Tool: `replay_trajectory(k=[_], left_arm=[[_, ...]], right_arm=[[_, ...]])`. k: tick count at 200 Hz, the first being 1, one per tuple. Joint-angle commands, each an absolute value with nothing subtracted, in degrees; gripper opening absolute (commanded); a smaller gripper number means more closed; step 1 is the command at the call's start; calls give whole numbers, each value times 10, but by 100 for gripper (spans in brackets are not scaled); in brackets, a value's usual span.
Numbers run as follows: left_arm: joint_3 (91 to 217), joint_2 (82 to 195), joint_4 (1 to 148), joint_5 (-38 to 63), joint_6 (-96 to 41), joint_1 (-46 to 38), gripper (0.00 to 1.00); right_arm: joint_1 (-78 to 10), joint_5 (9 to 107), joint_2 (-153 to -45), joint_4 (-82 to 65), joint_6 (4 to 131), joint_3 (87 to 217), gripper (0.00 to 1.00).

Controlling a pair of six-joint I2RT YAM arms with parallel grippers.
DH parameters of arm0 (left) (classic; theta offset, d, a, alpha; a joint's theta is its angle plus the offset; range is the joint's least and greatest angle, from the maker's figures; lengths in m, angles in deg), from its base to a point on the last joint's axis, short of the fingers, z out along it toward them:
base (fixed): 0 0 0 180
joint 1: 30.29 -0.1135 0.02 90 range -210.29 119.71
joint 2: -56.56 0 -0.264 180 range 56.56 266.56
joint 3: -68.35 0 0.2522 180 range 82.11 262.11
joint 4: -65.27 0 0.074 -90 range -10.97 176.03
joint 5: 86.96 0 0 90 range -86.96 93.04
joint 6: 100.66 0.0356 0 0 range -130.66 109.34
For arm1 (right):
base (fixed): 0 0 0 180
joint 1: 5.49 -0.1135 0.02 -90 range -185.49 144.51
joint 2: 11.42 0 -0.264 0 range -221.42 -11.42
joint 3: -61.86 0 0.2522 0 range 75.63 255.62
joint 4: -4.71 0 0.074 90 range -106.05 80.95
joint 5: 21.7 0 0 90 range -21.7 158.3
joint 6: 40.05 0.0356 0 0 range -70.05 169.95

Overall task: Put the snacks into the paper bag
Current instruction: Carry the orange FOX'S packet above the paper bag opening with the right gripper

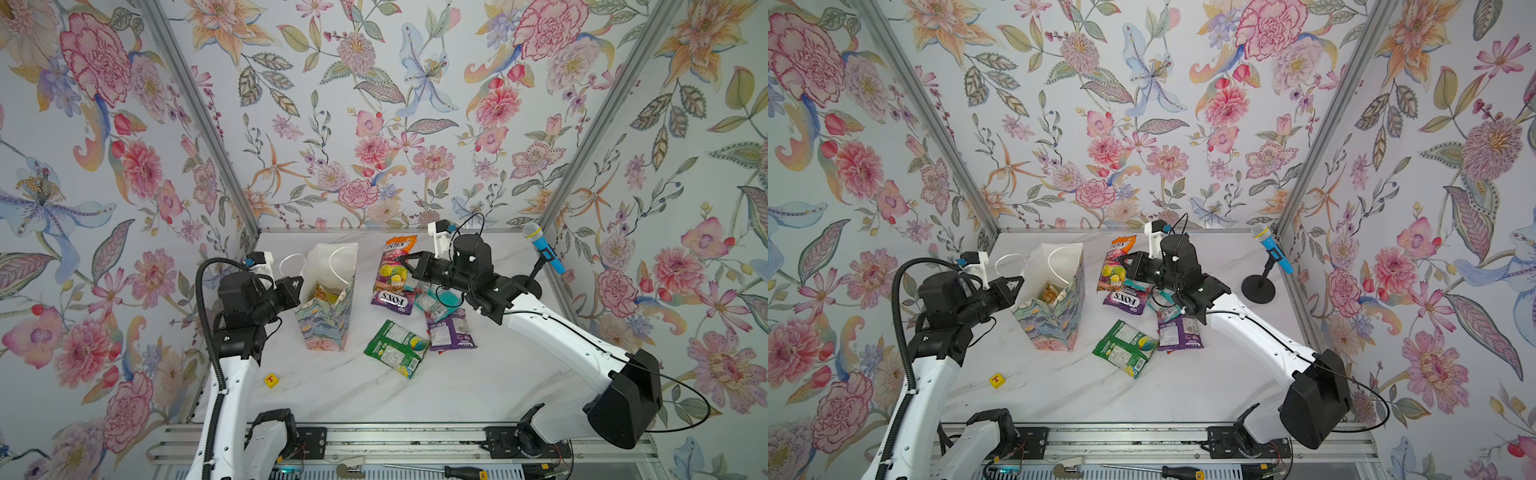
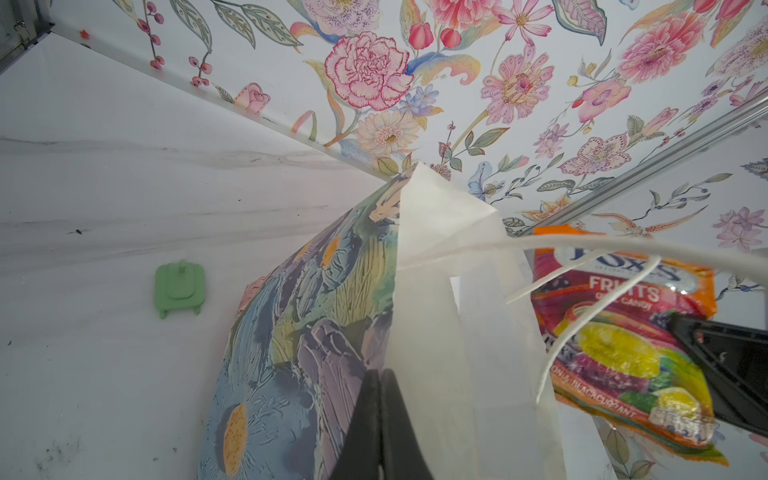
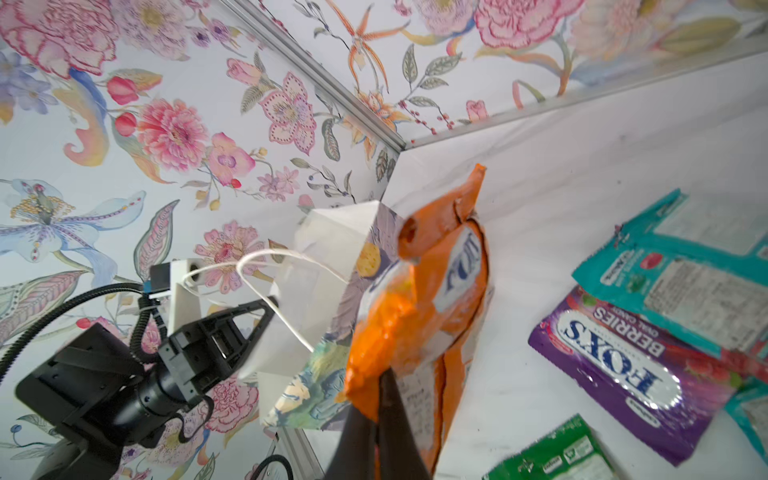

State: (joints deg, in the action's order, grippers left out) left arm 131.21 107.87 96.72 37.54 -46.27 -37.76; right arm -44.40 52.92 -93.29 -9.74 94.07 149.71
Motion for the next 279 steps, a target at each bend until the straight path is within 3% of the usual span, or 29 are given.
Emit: replay_trajectory(k=[1,113,279], left_arm=[[1311,1073,955,392,-465,-374,1],[1312,1077,954,393,-465,-374,1],[1311,1075,944,400,-474,-374,1]], right_arm=[[-446,556,-943,-100,891,1572,0],[-498,566,-1110,-189,805,1878,0],[-556,600,-1275,-265,771,2114,0]])
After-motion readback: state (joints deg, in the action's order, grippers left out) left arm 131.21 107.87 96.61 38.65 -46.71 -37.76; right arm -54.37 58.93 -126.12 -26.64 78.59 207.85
